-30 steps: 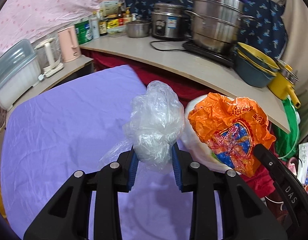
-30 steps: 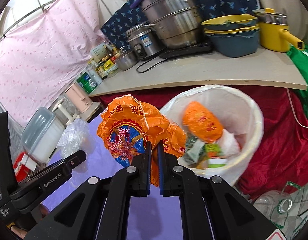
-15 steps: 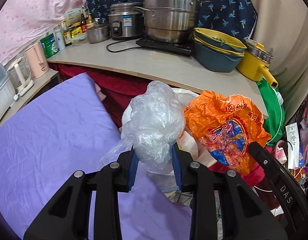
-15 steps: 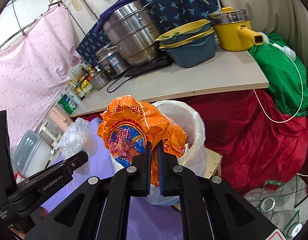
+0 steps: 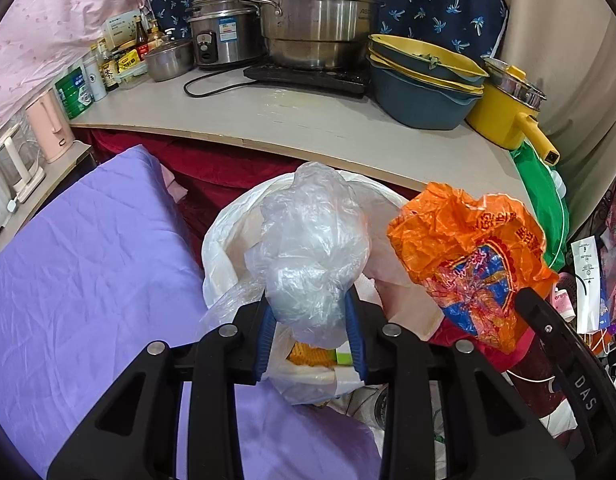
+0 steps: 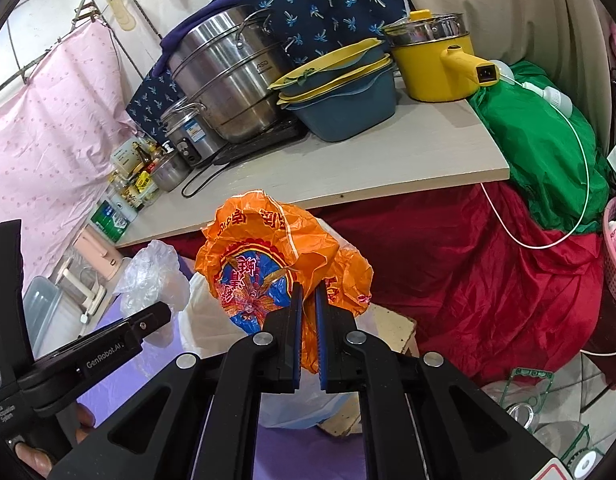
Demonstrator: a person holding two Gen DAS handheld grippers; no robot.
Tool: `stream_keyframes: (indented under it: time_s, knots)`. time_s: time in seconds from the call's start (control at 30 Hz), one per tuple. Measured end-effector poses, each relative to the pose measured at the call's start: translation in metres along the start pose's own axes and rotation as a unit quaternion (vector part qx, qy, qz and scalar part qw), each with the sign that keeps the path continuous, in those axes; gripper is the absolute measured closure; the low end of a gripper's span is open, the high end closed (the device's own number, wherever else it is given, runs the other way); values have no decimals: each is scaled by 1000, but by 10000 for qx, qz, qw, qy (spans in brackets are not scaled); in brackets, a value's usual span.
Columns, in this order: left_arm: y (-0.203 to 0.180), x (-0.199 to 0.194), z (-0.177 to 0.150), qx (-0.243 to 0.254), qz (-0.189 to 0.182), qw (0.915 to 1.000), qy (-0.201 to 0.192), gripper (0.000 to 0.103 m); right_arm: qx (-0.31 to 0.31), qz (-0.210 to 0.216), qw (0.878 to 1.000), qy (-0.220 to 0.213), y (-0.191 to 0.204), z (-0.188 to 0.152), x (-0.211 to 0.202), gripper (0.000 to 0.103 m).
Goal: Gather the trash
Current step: 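Open both tools to drop the bags into the bin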
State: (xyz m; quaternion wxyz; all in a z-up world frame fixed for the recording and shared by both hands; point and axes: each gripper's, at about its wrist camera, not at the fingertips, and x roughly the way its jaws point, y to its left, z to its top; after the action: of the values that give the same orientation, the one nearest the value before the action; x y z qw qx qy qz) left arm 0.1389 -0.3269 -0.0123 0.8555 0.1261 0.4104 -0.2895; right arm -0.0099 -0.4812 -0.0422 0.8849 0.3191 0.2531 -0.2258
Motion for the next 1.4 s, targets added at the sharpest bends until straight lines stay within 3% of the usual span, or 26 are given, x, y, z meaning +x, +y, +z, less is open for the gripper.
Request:
stream_keyframes:
  time_s: [0.17, 0.3, 0.33, 0.83, 0.93, 1.07, 1.4]
  knots:
    - [-6, 12, 8, 48, 15, 10000, -19, 67, 45, -57, 10000, 12, -7, 6, 10, 97]
    - [-7, 15, 13, 57, 126, 9998, -170, 37, 69, -66, 9999, 32, -6, 9, 18, 97]
    - [-7, 14, 14, 71, 184, 9995, -230, 35, 59, -64, 9999, 53, -5, 9, 20, 97]
    - [57, -5, 11, -463, 526, 9967, -404, 35, -204, 165, 9995, 195, 30, 14, 55, 95]
    - [66, -6, 7, -517, 626, 9959, -391, 34, -231, 195, 9991, 305, 37, 13, 70, 91]
    - [73, -5, 2, -583, 666, 9955, -348, 34, -269, 162, 9986, 428, 44, 5, 81, 77]
    - [64, -16, -7, -604, 659, 9952, -396, 32, -416, 205, 9983, 351, 51, -4, 46, 60]
